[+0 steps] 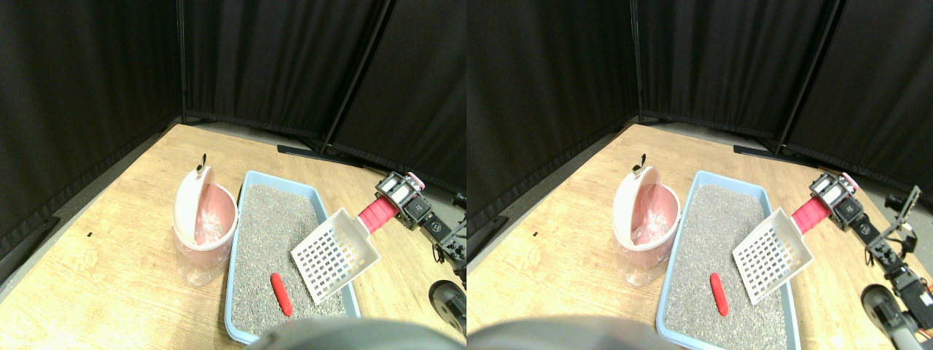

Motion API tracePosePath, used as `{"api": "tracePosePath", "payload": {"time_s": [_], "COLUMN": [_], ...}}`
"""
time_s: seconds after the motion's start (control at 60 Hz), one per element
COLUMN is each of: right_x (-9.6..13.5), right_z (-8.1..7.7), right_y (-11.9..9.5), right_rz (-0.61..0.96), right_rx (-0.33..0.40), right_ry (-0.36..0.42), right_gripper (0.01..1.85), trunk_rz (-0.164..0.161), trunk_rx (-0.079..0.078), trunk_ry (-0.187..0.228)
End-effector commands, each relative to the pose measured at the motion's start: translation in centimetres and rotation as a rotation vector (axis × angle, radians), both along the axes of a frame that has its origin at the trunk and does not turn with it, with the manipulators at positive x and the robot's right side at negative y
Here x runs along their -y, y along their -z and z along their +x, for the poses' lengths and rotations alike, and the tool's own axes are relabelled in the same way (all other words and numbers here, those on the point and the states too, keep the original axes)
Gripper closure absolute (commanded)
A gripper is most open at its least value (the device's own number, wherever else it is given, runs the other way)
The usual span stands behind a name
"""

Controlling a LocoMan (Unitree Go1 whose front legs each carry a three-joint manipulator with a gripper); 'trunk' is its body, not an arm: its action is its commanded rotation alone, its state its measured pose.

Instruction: Scoop (unimanual)

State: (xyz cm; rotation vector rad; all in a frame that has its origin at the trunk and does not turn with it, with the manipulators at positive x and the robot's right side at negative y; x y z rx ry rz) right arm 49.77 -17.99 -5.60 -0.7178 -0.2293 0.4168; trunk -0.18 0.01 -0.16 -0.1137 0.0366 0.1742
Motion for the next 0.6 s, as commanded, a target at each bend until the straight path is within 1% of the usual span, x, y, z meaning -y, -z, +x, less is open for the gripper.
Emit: {"api": "tracePosePath", "payload": {"time_s": [0.017, 0.067, 0.117, 0.167, 0.183, 0.217, 0.25, 0.283, 0.45, 0.5, 0.517, 0.533, 0.583, 0.6], "right_x": [-0.7, -0.9, -1.2, -1.4, -1.6, -1.7, -1.8, -1.9, -2.7, -3.1, -3.2, -3.4, -3.7, -3.9], "right_z": [-0.2, -0.2, -0.2, -0.3, -0.5, -0.5, -0.6, -0.6, -0.7, -0.8, -0.8, -0.9, -1.1, -1.3], "right_y": [0.0, 0.2, 0.6, 0.8, 0.9, 1.2, 1.5, 1.6, 2.5, 2.8, 3.0, 3.3, 3.7, 4.0], "right_rz": [-0.002, -0.007, -0.015, -0.021, -0.027, -0.015, -0.008, -0.009, -0.04, -0.058, -0.073, -0.063, -0.065, -0.064], "right_rx": [0.022, 0.02, 0.018, 0.004, -0.012, -0.009, -0.029, -0.034, -0.063, -0.083, -0.102, -0.097, -0.12, -0.138], "right_ry": [-0.018, -0.019, -0.05, -0.048, -0.033, -0.061, -0.052, -0.052, -0.085, -0.093, -0.085, -0.102, -0.098, -0.096], "right_gripper": [1.81, 1.81, 1.81, 1.81, 1.81, 1.81, 1.81, 1.81, 1.81, 1.81, 1.81, 1.81, 1.81, 1.81], "trunk_rz": [-0.002, -0.003, -0.004, -0.005, -0.005, -0.008, -0.009, -0.011, -0.014, -0.014, -0.017, -0.017, -0.016, -0.018], "trunk_rx": [-0.008, -0.01, -0.011, -0.013, -0.013, -0.017, -0.018, -0.019, -0.023, -0.028, -0.029, -0.029, -0.032, -0.034], "trunk_ry": [-0.016, -0.015, -0.013, -0.013, -0.013, -0.015, -0.016, -0.018, -0.019, -0.019, -0.02, -0.021, -0.019, -0.02]}}
